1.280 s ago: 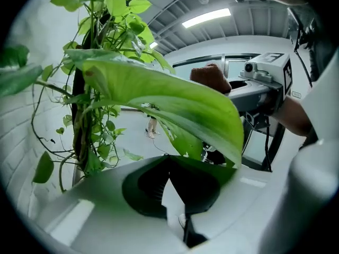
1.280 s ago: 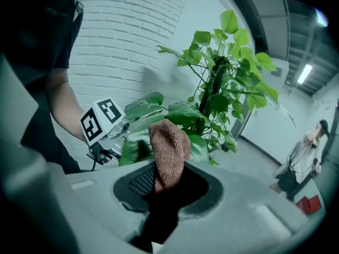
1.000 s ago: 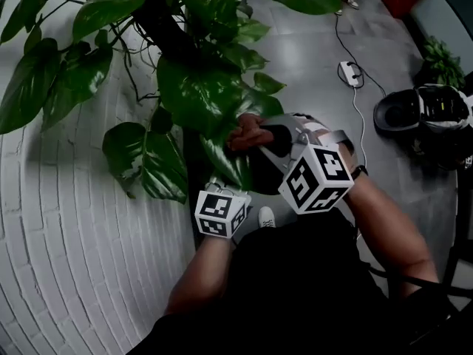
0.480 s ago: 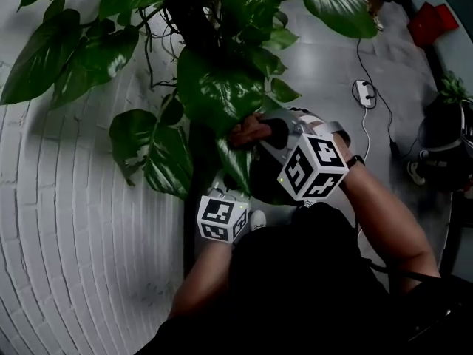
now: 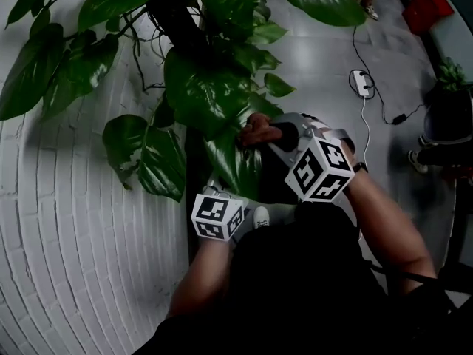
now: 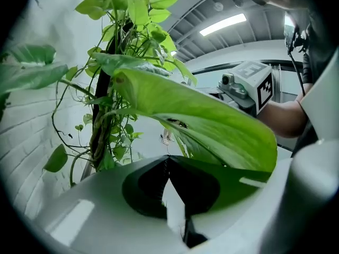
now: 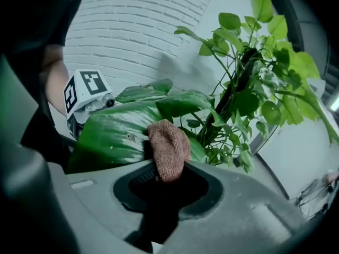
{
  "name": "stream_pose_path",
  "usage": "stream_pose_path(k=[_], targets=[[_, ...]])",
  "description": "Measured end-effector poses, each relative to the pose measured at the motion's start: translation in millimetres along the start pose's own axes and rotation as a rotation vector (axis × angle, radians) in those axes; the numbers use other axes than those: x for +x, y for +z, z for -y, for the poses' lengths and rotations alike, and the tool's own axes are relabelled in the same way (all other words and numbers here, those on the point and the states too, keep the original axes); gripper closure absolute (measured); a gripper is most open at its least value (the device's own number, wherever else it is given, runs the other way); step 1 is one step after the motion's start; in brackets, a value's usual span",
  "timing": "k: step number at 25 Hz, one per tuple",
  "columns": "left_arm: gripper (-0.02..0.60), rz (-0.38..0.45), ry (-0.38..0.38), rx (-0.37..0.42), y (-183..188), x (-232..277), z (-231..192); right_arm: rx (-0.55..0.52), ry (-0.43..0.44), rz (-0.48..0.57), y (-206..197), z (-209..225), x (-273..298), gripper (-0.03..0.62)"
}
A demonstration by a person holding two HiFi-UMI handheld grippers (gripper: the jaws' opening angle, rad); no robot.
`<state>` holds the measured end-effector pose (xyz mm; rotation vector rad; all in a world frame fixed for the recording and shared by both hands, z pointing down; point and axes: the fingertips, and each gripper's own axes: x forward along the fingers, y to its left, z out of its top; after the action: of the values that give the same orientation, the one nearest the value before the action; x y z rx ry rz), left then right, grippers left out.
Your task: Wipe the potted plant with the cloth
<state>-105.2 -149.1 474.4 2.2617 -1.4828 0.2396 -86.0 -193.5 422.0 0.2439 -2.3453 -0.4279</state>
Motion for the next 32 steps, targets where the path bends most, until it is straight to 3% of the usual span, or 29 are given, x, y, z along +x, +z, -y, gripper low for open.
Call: stream_pose_path(k=[5, 32], targets=[[0.571, -0.007, -0.016, -0.027, 0.5, 0.2, 0.9, 0.058, -0.017, -0.02, -17.9, -8.9, -7.5, 0.526], [0.572, -0.094, -0.165, 0.081, -6.1, -5.9, 26.3, 0.326, -0.136, -0.101, -67.7, -67.8, -40.9, 0.526]])
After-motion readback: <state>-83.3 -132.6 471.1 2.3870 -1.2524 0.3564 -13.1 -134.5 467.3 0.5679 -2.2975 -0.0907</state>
